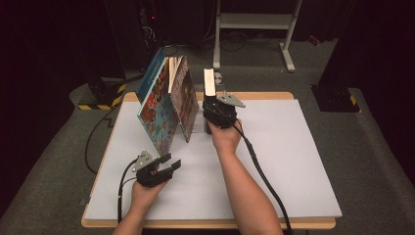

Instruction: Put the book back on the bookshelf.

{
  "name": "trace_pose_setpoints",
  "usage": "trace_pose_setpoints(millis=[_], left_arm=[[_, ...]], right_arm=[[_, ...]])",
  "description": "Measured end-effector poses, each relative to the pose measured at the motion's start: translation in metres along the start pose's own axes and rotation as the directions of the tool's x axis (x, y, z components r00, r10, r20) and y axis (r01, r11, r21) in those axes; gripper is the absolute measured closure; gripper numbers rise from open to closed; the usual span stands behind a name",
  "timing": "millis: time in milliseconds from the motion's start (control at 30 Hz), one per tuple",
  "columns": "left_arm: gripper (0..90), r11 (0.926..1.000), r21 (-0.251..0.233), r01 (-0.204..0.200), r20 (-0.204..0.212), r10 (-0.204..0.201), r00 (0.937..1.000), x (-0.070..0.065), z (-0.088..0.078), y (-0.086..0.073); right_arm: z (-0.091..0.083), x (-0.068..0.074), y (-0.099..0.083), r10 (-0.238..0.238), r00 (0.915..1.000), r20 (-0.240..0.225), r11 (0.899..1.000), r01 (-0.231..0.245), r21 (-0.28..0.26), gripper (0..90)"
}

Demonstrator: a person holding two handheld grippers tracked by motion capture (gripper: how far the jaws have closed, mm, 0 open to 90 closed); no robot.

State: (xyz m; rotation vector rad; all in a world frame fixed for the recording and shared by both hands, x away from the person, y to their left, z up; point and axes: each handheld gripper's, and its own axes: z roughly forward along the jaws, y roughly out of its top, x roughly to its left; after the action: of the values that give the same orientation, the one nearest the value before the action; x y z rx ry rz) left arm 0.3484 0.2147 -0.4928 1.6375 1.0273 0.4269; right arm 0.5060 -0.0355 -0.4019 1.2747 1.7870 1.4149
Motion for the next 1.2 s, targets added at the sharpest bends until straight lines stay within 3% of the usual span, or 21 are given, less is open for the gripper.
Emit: trace_pose_setpoints(millis=[133, 267, 433, 600, 733, 800, 867, 933, 1100, 1167, 1200], left_arm=[[44.1, 1.0, 0.008, -0.001, -0.002, 0.001, 1.0, 0.0, 0.001, 0.0], [42.9, 0.9997, 0.018, -0.017, -0.017, 0.017, 0.9997, 0.0, 0.001, 0.0], [41.9, 0.9991, 0.024, -0.036, -0.029, 0.036, 0.9989, 0.0, 0.0, 0.001], [40.9, 0.9976, 0.032, -0.062, -0.074, 0.064, 0.9952, 0.001, -0.003, 0.002], [40.4, 0.9983, 0.021, -0.055, -0.114, 0.057, 0.9918, 0.009, -0.011, 0.005], [40.2, 0.9983, 0.024, -0.053, -0.128, 0.056, 0.9901, 0.012, -0.015, 0.006], [39.5, 0.9974, 0.043, -0.059, -0.167, 0.065, 0.9838, 0.017, -0.022, 0.006], [38.7, 0.9961, 0.053, -0.071, -0.189, 0.08, 0.9787, 0.018, -0.029, 0.005], [37.2, 0.9937, 0.069, -0.088, -0.261, 0.103, 0.9599, 0.024, -0.061, -0.009], [36.4, 0.992, 0.104, -0.072, -0.288, 0.099, 0.9526, 0.03, -0.072, -0.018], [33.7, 0.9918, 0.112, -0.063, -0.287, 0.093, 0.9534, 0.032, -0.075, -0.019]], right_arm=[[0.001, 0.001, 0.0, 0.008, 1.0, 0.003, 1.0, -0.008, -0.004, 43.0], [-0.007, -0.005, 0.0, 0.026, 0.9993, -0.026, 1.0, -0.027, -0.01, 39.7], [-0.037, -0.017, -0.007, -0.059, 0.9978, -0.032, 0.998, 0.059, -0.002, 34.8], [-0.079, -0.048, -0.032, -0.126, 0.992, -0.012, 0.992, 0.126, 0.024, 34.8], [-0.111, -0.081, -0.067, -0.177, 0.9835, 0.036, 0.982, 0.174, 0.075, 32.3], [-0.128, -0.099, -0.086, -0.177, 0.9821, 0.065, 0.98, 0.169, 0.104, 31.1], [-0.146, -0.119, -0.104, -0.136, 0.987, 0.086, 0.982, 0.123, 0.141, 28.9], [-0.169, -0.137, -0.12, -0.098, 0.9882, 0.118, 0.986, 0.081, 0.145, 28.4], [-0.207, -0.157, -0.138, -0.086, 0.9851, 0.149, 0.988, 0.065, 0.14, 26.0], [-0.211, -0.16, -0.138, -0.069, 0.9875, 0.142, 0.989, 0.05, 0.136, 25.3], [-0.211, -0.16, -0.138, -0.065, 0.9881, 0.139, 0.99, 0.046, 0.135, 24.5]])
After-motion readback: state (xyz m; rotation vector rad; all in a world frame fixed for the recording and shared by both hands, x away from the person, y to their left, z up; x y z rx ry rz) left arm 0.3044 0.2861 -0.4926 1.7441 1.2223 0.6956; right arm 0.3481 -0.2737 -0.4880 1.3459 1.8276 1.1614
